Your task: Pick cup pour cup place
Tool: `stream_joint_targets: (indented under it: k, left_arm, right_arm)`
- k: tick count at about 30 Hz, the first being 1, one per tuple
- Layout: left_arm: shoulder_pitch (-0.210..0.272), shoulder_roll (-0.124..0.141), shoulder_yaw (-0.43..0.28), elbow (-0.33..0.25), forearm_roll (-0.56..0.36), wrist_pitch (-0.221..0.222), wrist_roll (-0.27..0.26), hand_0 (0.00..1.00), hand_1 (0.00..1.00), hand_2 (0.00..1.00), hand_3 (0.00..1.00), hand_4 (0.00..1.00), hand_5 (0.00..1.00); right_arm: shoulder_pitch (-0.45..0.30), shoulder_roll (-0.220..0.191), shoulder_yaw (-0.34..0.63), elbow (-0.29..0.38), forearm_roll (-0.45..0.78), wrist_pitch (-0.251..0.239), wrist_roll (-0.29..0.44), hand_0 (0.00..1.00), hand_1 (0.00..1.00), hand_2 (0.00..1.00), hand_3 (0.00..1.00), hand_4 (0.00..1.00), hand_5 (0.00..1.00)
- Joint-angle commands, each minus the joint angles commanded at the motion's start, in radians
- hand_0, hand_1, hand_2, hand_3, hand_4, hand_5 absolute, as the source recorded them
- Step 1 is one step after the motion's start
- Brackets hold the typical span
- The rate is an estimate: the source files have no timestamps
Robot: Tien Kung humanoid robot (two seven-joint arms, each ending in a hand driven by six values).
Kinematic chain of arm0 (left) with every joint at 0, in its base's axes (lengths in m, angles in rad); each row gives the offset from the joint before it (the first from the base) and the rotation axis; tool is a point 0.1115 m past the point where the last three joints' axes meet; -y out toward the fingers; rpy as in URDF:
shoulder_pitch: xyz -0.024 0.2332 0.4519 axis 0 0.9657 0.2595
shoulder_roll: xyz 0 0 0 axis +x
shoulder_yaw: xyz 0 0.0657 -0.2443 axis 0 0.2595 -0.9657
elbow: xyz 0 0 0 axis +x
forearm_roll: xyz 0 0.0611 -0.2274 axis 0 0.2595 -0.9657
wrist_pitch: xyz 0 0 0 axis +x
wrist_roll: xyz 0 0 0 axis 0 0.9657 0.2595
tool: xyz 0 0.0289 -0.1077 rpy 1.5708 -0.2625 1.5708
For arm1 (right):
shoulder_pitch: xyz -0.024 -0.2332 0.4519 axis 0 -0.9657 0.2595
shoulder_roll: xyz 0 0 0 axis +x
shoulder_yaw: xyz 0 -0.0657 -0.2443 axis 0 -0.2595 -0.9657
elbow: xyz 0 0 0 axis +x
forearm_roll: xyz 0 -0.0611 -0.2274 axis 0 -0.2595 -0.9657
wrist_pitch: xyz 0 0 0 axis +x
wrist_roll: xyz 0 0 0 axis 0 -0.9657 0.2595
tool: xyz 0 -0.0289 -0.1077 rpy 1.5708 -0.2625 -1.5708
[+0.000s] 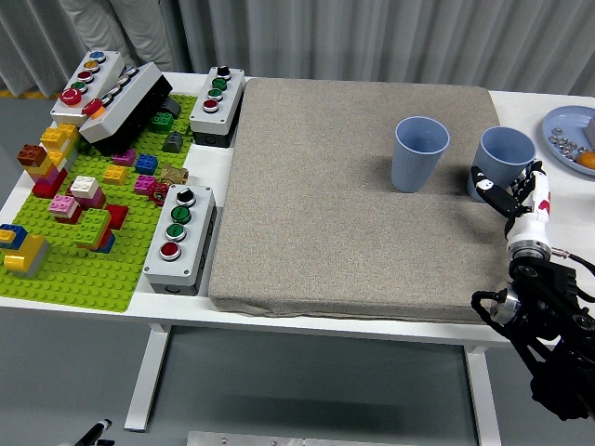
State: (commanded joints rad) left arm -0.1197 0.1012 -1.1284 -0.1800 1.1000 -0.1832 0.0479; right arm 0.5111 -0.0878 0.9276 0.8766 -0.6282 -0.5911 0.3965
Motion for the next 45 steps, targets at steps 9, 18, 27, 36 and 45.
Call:
stream_joint_targets:
  k: [9,18,27,36,45]
  left_arm:
    - [-0.005,0.001,0.004,0.0,0.002,-0.001,-0.001,0.839,0.798,0.881,0.792,0.634,0.987]
    - [-0.01,0.001,0.007,0.0,0.001,-0.001,-0.002,0.839,0.798,0.881,0.792,0.635,0.987]
    - [-0.014,0.0,-0.002,0.0,0.013,0.0,0.0,0.839,0.799,0.881,0.792,0.634,0.985]
    - [-0.017,-0.001,-0.004,0.0,0.018,0.0,0.001,0.839,0.799,0.881,0.792,0.635,0.987]
    - [-0.016,-0.001,-0.003,0.0,0.018,0.0,0.002,0.84,0.799,0.881,0.792,0.635,0.986]
  right_arm:
    - [0.008,0.005,0.002,-0.02,0.0,0.004,0.0,0.934,0.889,0.998,0.956,0.83,0.192]
    - [0.019,0.012,0.009,-0.042,0.0,0.012,-0.001,0.934,0.889,0.998,0.955,0.829,0.193]
    - [0.038,0.02,0.009,-0.065,0.0,0.02,-0.004,0.933,0.888,0.998,0.952,0.825,0.191]
    - [0.056,0.026,0.007,-0.087,0.004,0.026,-0.008,0.932,0.887,0.998,0.95,0.823,0.192]
    - [0.059,0.028,0.002,-0.09,0.011,0.026,-0.003,0.911,0.843,0.918,0.87,0.814,0.181]
